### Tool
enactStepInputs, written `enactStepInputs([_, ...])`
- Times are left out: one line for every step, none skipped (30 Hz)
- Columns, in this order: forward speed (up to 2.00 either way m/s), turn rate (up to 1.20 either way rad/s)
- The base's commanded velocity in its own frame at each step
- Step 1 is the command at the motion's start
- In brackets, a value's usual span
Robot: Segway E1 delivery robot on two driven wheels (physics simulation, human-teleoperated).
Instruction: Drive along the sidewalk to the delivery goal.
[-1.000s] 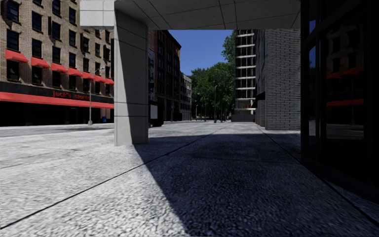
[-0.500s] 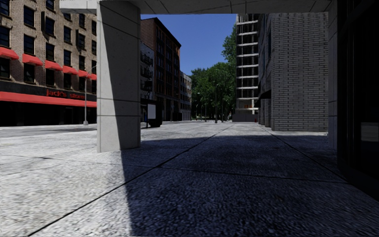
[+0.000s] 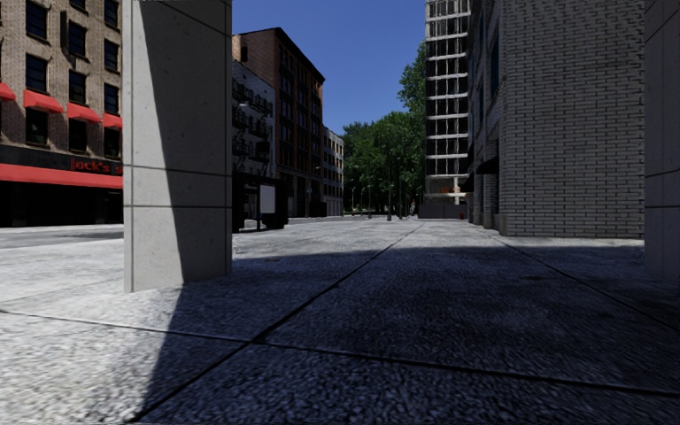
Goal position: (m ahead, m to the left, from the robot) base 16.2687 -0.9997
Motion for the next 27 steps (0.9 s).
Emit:
enactStepInputs([2.0,0.0])
enactStepInputs([2.0,0.0])
enactStepInputs([2.0,0.0])
enactStepInputs([2.0,0.0])
enactStepInputs([2.0,0.0])
enactStepInputs([2.0,0.0])
enactStepInputs([2.0,0.0])
enactStepInputs([2.0,0.0])
enactStepInputs([2.0,0.0])
enactStepInputs([2.0,0.0])
enactStepInputs([2.0,0.0])
enactStepInputs([2.0,0.0])
enactStepInputs([2.0,0.0])
enactStepInputs([2.0,0.0])
enactStepInputs([2.0,0.0])
enactStepInputs([2.0,0.0])
enactStepInputs([2.0,0.0])
enactStepInputs([2.0,0.0])
enactStepInputs([2.0,0.0])
enactStepInputs([2.0,0.0])
enactStepInputs([2.0,0.0])
enactStepInputs([2.0,0.0])
enactStepInputs([2.0,0.0])
enactStepInputs([2.0,0.0])
enactStepInputs([2.0,0.0])
enactStepInputs([2.0,0.0])
enactStepInputs([2.0,0.0])
